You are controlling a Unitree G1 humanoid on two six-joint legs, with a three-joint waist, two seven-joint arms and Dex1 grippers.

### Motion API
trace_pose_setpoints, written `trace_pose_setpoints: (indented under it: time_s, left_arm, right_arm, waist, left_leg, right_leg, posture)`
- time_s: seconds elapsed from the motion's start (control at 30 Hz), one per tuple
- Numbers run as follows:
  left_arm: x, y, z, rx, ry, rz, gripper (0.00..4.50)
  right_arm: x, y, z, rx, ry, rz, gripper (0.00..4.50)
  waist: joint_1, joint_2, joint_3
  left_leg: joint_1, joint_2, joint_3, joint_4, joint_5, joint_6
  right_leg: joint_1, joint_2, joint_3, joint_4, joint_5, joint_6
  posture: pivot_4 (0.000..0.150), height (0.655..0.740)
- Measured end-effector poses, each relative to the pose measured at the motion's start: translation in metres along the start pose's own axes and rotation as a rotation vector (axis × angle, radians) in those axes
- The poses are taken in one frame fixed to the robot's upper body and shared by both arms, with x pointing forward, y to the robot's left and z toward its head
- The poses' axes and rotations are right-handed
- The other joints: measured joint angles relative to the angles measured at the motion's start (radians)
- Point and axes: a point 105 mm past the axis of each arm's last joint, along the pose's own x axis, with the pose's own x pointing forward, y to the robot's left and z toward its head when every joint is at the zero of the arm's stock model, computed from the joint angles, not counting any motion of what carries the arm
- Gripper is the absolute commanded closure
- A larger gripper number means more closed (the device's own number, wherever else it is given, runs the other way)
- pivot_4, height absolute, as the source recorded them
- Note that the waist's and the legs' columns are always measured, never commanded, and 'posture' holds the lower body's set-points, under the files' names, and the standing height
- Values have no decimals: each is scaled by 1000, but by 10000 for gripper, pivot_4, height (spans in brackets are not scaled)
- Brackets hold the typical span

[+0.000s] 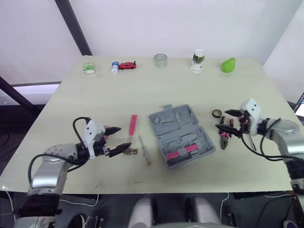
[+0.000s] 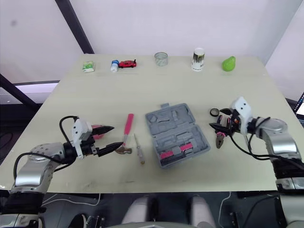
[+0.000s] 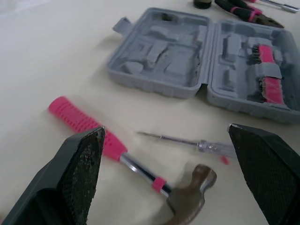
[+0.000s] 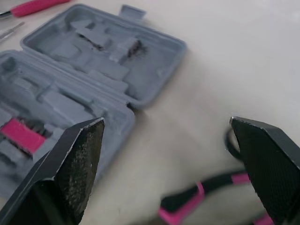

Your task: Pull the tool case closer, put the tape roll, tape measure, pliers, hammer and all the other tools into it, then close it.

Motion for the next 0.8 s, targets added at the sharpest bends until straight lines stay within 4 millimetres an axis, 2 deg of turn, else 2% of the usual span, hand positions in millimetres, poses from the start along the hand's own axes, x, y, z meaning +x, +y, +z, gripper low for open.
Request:
trace_pose_setpoints:
  time_s: [0.07,0.17,0.2,0.23,0.4,0.43,0.47,0.67,0.8]
  left_arm:
    - [10,0,0,-3,0,-36,480]
    - [24,-4,-1,-9,6,-95,8653]
    - [30,-4,-3,-12,16,-113,13114]
    - [32,-4,-4,-14,16,-119,17758]
    - [41,-2,-14,-18,64,-151,44292]
    - [43,-4,-17,-18,76,-165,45000]
    - [45,-5,-18,-19,82,-173,45000]
    - [56,-5,-21,-2,112,-203,45000]
    - [61,-6,-21,-4,113,-212,45000]
  right_arm:
    - [13,-4,0,-5,36,1,0]
    - [29,-7,1,-25,66,9,0]
    - [36,-8,1,-30,81,9,5391]
    - [39,-8,1,-38,83,10,8411]
    - [47,-13,-10,-116,160,9,34849]
    - [49,-12,-12,-136,173,17,40697]
    - [51,-11,-13,-146,180,26,44717]
    - [64,-2,-19,-181,204,73,44717]
    - [71,1,-16,-197,192,81,44717]
  waist:
    - [-2,1,1]
    - [-3,1,1]
    - [-3,1,1]
    - [-4,1,1]
    - [-5,2,1]
    - [-5,2,1]
    - [-5,2,1]
    - [-7,3,2]
    - [-9,3,2]
  left_leg:
    - [0,0,0,0,0,0]
    - [0,0,0,0,0,0]
    - [0,0,0,0,0,0]
    - [0,0,0,0,0,0]
    - [-1,0,0,0,0,0]
    - [-1,0,0,0,0,0]
    - [-1,0,0,0,0,0]
    - [-1,0,0,0,0,0]
    - [-1,0,0,0,0,0]
  right_leg:
    - [0,0,0,0,0,0]
    - [0,0,0,1,0,0]
    - [-1,0,0,1,0,0]
    - [-1,0,0,1,0,0]
    - [-2,0,0,1,0,0]
    - [-2,0,0,1,0,0]
    - [-2,0,0,2,0,0]
    - [-2,0,0,2,0,0]
    - [-2,0,0,2,0,0]
  posture:
    - [1500,7400]
    - [1500,7400]
    - [1500,7400]
    - [1500,7400]
    - [1500,7400]
    - [1500,7400]
    - [1500,7400]
    - [1500,7400]
    - [1500,7400]
